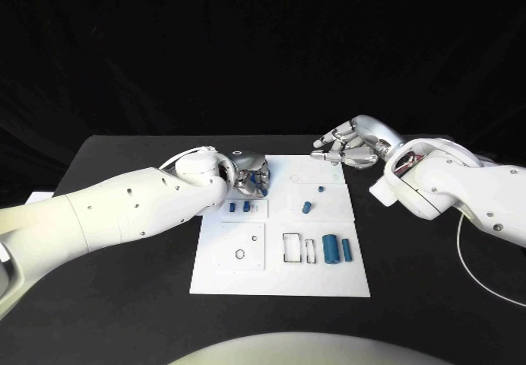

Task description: Assemble the parts on the task board

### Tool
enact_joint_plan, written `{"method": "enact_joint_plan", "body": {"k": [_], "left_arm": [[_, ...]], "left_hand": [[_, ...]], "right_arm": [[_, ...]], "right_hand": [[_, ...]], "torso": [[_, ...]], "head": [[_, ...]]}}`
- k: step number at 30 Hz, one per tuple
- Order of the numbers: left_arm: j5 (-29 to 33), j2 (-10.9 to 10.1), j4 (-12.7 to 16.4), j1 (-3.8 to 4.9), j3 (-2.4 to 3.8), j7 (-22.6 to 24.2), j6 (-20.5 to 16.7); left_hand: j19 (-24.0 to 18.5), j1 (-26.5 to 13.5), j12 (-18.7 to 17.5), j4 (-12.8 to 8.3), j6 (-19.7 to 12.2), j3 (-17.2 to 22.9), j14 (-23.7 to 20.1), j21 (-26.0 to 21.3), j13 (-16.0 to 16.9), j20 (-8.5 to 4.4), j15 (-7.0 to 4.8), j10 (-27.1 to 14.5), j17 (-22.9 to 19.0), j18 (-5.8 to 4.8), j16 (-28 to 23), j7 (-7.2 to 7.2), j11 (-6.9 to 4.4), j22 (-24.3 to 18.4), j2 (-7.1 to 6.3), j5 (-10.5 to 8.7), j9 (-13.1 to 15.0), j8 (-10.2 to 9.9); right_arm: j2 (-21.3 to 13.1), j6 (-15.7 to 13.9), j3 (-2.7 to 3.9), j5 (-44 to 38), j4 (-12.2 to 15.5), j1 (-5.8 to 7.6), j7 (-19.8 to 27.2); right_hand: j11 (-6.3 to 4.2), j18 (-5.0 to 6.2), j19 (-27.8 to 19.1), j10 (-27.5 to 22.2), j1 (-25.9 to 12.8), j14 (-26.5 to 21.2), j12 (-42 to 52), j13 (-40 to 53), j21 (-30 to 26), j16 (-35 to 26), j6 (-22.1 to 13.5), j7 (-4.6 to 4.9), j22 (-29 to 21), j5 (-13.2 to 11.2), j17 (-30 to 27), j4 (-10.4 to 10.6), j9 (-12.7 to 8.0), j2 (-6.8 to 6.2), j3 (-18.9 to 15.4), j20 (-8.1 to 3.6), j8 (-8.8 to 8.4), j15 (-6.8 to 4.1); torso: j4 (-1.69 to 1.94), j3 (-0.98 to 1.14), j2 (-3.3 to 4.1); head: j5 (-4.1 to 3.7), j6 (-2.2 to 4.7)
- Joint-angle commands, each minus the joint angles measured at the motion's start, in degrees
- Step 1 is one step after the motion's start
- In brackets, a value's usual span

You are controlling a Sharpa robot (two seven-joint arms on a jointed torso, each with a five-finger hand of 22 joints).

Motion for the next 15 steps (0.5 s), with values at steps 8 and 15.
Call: {"method": "enact_joint_plan", "body": {"k": [8,15], "left_arm": [[-0.61,0.99,-0.99,-0.19,0.02,0.02,2.43],[-0.37,1.39,-1.02,-0.39,0.01,0.06,2.07]], "left_hand": [[1.44,-0.72,-1.54,-0.23,1.03,1.74,1.47,0.86,-0.07,-0.50,-0.29,1.07,-0.68,-0.52,-0.23,0.12,-0.04,0.74,-0.73,-0.08,-0.10,-1.04],[1.46,-1.08,-2.38,-0.51,0.89,2.77,1.45,1.48,-0.04,-0.49,-0.25,1.69,-1.13,-0.62,-0.22,0.31,0.02,1.27,-1.21,-0.11,-0.18,-1.95]], "right_arm": [[0.31,0.85,0.00,-0.21,0.01,-0.04,0.58],[0.35,0.90,0.00,-0.21,0.01,-0.04,0.60]], "right_hand": [[0.03,-0.52,-0.21,-0.22,0.34,3.63,0.12,-0.07,-0.29,-0.27,0.25,-0.01,-0.02,0.28,4.92,-0.40,0.07,0.59,-0.01,-0.07,0.02,-0.31],[0.02,-0.51,-0.21,-0.22,0.38,3.62,0.12,-0.07,-0.30,-0.29,0.29,-0.02,-0.03,0.31,4.89,-0.41,0.08,0.62,0.00,-0.07,0.04,-0.31]], "torso": [[0.01,0.00,-0.03],[-0.02,0.00,-0.03]], "head": [[0.09,-0.18],[0.02,-0.17]]}}
